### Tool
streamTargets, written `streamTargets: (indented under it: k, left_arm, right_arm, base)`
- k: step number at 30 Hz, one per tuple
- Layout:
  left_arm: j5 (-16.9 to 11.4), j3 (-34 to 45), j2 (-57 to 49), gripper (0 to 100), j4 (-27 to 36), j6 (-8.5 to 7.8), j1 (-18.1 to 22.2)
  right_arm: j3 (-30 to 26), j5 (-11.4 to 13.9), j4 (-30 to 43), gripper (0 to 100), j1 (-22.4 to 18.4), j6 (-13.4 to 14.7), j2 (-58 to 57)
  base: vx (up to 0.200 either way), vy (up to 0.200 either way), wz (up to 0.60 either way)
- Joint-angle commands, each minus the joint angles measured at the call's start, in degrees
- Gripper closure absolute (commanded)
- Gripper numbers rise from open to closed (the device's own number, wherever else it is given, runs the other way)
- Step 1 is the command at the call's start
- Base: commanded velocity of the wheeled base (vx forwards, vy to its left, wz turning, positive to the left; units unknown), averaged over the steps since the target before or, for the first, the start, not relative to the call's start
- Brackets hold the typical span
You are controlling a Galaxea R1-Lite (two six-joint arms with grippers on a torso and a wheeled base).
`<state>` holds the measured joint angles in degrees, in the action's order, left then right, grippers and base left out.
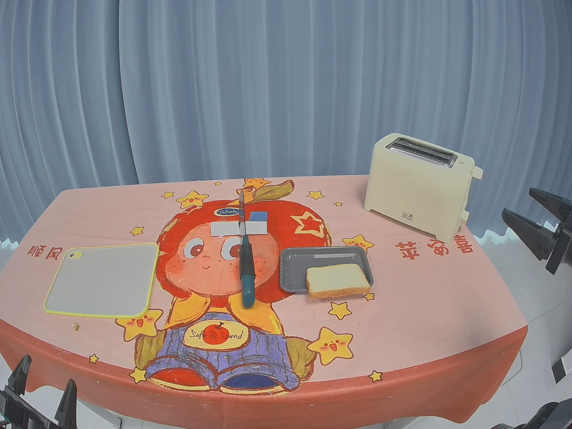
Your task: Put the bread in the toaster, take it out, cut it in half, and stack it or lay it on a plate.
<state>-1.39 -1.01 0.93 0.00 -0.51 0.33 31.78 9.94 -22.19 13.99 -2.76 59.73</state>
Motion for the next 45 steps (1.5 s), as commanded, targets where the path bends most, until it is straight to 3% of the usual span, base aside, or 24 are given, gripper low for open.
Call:
streamTargets:
  k: [1,7,13,20,30,35,40,41,43,44,45]
  left_arm:
    - [0.0,1.0,-0.3,0,0.0,0.07,0.0]
    - [0.0,1.0,-0.3,0,0.0,-0.02,0.0]
    - [0.0,1.0,-0.3,0,0.0,-0.02,0.0]
    - [0.0,1.0,-0.3,0,0.0,-0.02,0.0]
    - [0.0,1.0,-0.3,0,0.0,-0.02,0.0]
    - [0.0,1.0,-0.3,0,0.0,-0.02,0.0]
    - [0.0,1.0,-0.3,0,0.0,-0.02,0.0]
    - [0.0,1.0,-0.3,0,0.0,-0.02,0.0]
    - [0.0,1.0,-0.3,0,0.0,-0.02,0.0]
    - [0.0,1.0,-0.3,0,0.0,-0.02,0.0]
    - [0.0,1.0,-0.3,0,0.0,-0.02,0.0]
  right_arm:
    - [1.2,-0.1,-0.5,0,1.5,1.9,6.4]
    - [-0.8,-0.3,-5.1,0,3.7,1.7,11.5]
    - [-2.7,-2.6,-10.7,0,8.2,3.1,16.8]
    - [-2.7,-4.5,-17.1,0,10.9,9.1,23.6]
    - [-1.0,-5.8,-16.6,0,15.0,18.0,25.0]
    - [1.5,-5.8,-15.9,0,15.1,25.4,27.5]
    - [4.2,-5.6,-13.2,0,15.2,30.4,29.1]
    - [5.8,-5.6,-11.5,0,15.2,33.1,29.8]
    - [7.8,-5.5,-9.6,0,15.4,35.8,30.1]
    - [7.9,-5.5,-9.5,0,15.4,36.1,30.1]
    - [9.7,-4.7,-7.3,0,15.3,39.1,30.2]
  base:
    - [0.000,0.000,0.00]
    - [0.000,0.000,0.00]
    - [0.000,0.000,0.00]
    - [0.000,0.000,0.00]
    - [0.000,0.000,0.00]
    - [0.000,0.000,0.00]
    - [0.000,0.000,0.00]
    - [0.000,0.000,0.00]
    - [0.000,0.000,0.00]
    - [0.000,0.000,0.00]
    - [0.000,0.000,0.00]
